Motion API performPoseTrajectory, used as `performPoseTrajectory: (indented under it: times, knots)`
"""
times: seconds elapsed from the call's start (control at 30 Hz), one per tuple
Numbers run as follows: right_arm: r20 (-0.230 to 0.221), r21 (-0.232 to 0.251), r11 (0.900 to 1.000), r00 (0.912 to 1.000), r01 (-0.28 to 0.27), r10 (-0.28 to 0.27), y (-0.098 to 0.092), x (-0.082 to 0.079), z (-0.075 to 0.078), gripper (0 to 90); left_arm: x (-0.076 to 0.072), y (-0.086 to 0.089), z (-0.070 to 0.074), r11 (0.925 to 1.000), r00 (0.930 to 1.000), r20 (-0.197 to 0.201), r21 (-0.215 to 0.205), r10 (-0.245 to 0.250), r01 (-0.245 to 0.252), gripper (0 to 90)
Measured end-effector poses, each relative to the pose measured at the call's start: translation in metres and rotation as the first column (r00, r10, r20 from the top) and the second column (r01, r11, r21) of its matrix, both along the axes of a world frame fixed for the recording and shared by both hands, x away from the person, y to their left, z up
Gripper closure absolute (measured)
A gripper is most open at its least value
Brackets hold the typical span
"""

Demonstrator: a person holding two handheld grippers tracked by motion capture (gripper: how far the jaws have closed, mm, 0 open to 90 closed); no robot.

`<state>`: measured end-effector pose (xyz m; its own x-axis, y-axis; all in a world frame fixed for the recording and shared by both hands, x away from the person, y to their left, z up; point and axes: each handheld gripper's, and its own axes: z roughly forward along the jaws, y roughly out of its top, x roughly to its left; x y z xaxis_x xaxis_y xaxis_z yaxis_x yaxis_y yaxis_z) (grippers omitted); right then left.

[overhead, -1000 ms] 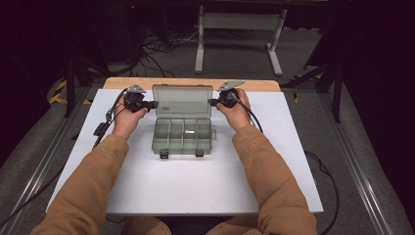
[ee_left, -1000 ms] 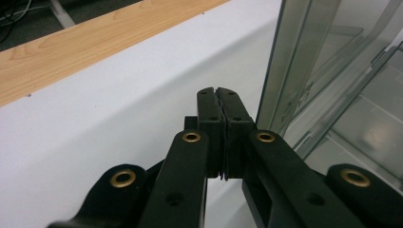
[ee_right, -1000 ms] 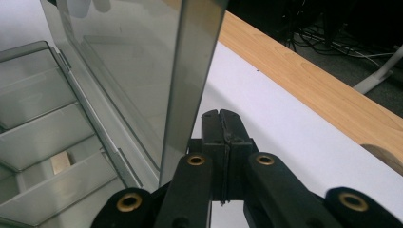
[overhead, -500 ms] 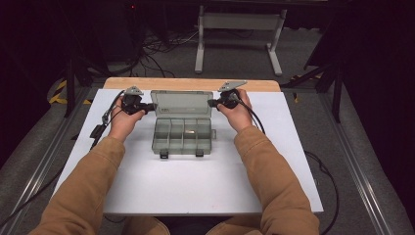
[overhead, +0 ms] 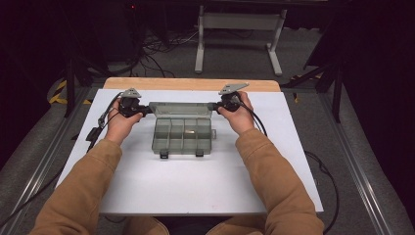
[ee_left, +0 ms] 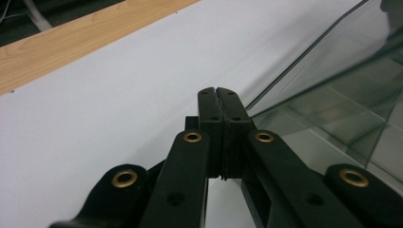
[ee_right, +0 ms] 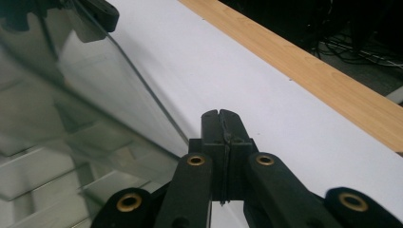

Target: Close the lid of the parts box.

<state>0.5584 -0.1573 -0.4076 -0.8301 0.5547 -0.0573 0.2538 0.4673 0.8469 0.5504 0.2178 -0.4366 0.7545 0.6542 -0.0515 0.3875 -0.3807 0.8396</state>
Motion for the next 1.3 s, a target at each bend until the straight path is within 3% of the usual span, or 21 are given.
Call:
performPoseTrajectory:
  times: [0.07, 0.1, 0.27, 0.33, 0.53, 0.7, 0.8, 0.87, 1.1, 1.3]
  knots:
    - [-0.010, -0.002, 1.000, 0.9997, -0.023, 0.023, 0.000, -0.006, 0.000, 90.0, -0.005, 0.000, 0.001, 0.9998, 0.9999, -0.007, -0.012, -0.012, 0.012, 89.6]
    - [-0.013, 0.001, 1.000, 0.9994, -0.031, 0.031, 0.000, -0.009, 0.000, 90.0, -0.006, 0.002, 0.002, 0.9999, 0.9999, 0.008, 0.003, -0.015, 0.015, 89.6]
    - [-0.013, 0.005, 0.998, 0.9977, -0.066, 0.066, 0.001, -0.021, 0.002, 90.0, -0.017, 0.004, 0.005, 0.9986, 0.9988, -0.014, -0.028, -0.046, 0.045, 89.7]
    - [-0.014, 0.006, 0.997, 0.9973, -0.072, 0.072, 0.001, -0.023, 0.003, 90.0, -0.018, 0.004, 0.006, 0.9984, 0.9987, -0.002, -0.026, -0.050, 0.050, 89.7]
    - [-0.019, 0.010, 0.994, 0.9941, -0.107, 0.107, 0.002, -0.040, 0.006, 90.0, -0.035, 0.002, 0.012, 0.9934, 0.9942, -0.006, -0.042, -0.107, 0.107, 89.8]
    - [-0.032, 0.009, 0.992, 0.9919, -0.123, 0.123, 0.002, -0.050, 0.008, 90.0, -0.044, 0.000, 0.017, 0.9903, 0.9907, -0.003, -0.028, -0.136, 0.136, 89.8]
    - [-0.036, 0.007, 0.992, 0.9909, -0.129, 0.130, 0.002, -0.054, 0.009, 90.0, -0.049, -0.002, 0.019, 0.9869, 0.9869, -0.014, -0.019, -0.161, 0.160, 89.8]
    - [-0.054, -0.005, 0.990, 0.9886, -0.141, 0.140, 0.002, -0.059, 0.009, 90.0, -0.053, -0.004, 0.022, 0.9806, 0.9803, -0.025, 0.000, -0.196, 0.196, 89.7]
    - [-0.091, -0.038, 0.985, 0.9820, -0.170, 0.165, 0.004, -0.068, 0.008, 90.0, -0.059, -0.007, 0.021, 0.9707, 0.9695, -0.071, 0.037, -0.234, 0.237, 89.8]
    - [-0.129, -0.081, 0.978, 0.9754, -0.190, 0.179, 0.011, -0.075, 0.004, 90.0, -0.066, -0.016, 0.021, 0.9531, 0.9547, -0.102, 0.091, -0.279, 0.289, 89.8]
